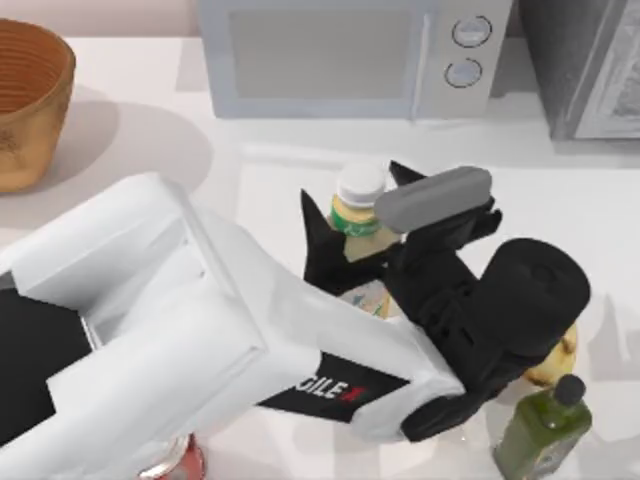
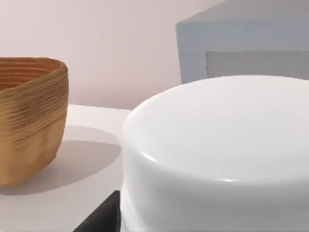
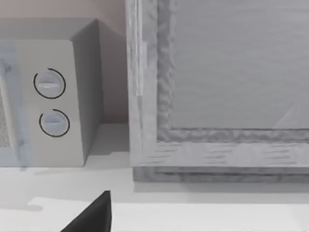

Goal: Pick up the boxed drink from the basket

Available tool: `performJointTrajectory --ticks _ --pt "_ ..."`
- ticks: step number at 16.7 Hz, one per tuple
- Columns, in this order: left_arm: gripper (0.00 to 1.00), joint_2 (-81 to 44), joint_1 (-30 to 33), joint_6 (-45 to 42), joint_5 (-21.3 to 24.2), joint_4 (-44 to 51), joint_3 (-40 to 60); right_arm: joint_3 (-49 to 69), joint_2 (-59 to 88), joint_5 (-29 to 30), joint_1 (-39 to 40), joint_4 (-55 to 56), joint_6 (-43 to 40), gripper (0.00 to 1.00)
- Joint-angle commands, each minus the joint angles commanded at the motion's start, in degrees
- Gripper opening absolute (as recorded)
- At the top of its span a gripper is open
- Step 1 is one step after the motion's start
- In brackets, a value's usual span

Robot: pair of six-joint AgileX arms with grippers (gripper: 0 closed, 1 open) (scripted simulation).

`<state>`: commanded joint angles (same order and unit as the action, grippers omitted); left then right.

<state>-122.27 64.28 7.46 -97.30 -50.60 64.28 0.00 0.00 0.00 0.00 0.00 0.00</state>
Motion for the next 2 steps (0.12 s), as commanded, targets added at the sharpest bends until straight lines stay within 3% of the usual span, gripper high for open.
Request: performJointTrajectory --ticks 2 --pt "1.00 0.0 0.0 0.0 0.0 0.0 0.0 0.0 0.0 0.0 0.0 0.0 0.0 1.00"
